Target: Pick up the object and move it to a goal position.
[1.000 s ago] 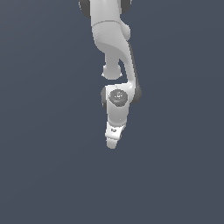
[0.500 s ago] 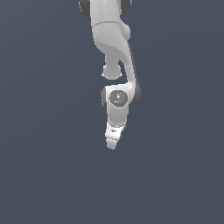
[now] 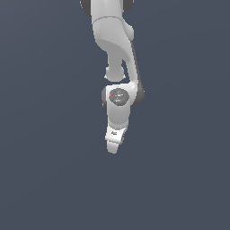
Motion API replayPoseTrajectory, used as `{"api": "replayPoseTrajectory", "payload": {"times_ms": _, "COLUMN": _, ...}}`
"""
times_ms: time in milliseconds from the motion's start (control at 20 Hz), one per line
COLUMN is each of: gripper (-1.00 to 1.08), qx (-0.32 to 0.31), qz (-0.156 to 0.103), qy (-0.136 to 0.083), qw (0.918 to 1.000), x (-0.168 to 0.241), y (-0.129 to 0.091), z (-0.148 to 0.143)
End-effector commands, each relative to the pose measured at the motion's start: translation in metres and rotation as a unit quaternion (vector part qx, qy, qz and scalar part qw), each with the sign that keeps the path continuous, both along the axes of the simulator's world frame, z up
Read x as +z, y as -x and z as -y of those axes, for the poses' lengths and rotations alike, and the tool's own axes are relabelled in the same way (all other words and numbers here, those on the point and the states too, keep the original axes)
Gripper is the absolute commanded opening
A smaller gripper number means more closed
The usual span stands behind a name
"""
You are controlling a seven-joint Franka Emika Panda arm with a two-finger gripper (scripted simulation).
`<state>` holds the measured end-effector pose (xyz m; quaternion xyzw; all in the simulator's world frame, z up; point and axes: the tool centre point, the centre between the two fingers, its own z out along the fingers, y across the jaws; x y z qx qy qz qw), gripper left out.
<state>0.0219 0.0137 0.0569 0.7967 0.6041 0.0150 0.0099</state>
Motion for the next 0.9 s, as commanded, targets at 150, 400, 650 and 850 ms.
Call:
{"api": "replayPoseTrajectory", "payload": {"times_ms": 150, "gripper": -1.00, "qx": 0.010, "qz": 0.041, "qy": -0.002, "qw": 0.9991, "x": 0.046, "y": -0.024, "z": 0.021}}
{"api": "replayPoseTrajectory", "payload": {"times_ms": 400, "gripper": -1.00, "qx": 0.025, "qz": 0.092, "qy": -0.005, "qw": 0.9954, "x": 0.108, "y": -0.050, "z": 0.046}}
{"api": "replayPoseTrajectory", "payload": {"times_ms": 650, "gripper": -1.00, "qx": 0.041, "qz": 0.151, "qy": -0.010, "qw": 0.9876, "x": 0.182, "y": -0.073, "z": 0.074}}
{"api": "replayPoseTrajectory", "payload": {"times_ms": 850, "gripper": -1.00, "qx": 0.053, "qz": 0.195, "qy": -0.014, "qw": 0.9793, "x": 0.238, "y": -0.086, "z": 0.096}}
